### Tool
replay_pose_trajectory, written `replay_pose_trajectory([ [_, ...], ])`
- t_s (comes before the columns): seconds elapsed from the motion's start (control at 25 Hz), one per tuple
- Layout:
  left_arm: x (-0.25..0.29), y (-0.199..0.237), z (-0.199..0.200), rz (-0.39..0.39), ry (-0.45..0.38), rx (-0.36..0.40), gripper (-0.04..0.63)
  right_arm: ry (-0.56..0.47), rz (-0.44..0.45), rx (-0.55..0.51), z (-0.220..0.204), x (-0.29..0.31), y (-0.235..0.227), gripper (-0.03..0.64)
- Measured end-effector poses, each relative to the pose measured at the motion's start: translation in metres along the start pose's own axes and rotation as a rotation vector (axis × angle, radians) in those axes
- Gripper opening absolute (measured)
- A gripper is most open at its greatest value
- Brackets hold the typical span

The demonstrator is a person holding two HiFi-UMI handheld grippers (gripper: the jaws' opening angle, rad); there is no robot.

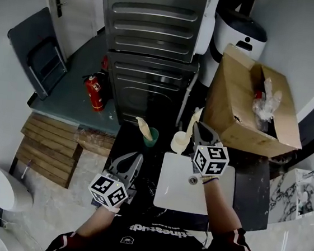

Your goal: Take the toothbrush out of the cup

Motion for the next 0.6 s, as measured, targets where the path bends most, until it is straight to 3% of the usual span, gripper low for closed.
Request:
replay_pose_trajectory([
  [0.24, 0.02, -0.013, -0.005, -0.045, 0.005, -0.004, 0.015, -0.057, 0.004, 0.083, 0.01, -0.073, 0.011, 0.041],
  [0.44, 0.034, -0.028, -0.016, -0.09, 0.027, -0.007, 0.015, -0.05, -0.032, 0.174, -0.023, -0.134, 0.035, 0.041],
  [0.6, 0.037, -0.042, -0.028, -0.1, 0.042, -0.014, 0.015, 0.013, -0.089, 0.176, -0.054, -0.155, 0.046, 0.041],
])
Point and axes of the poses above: the fingertips, and each gripper's own axes: x forward along the fingers, y to its left, z out of its top, the point moved 10 cm from there along -x, backward along the fingers, and after that the axes turned 3 degrees about -z, right-handed, at the moved point
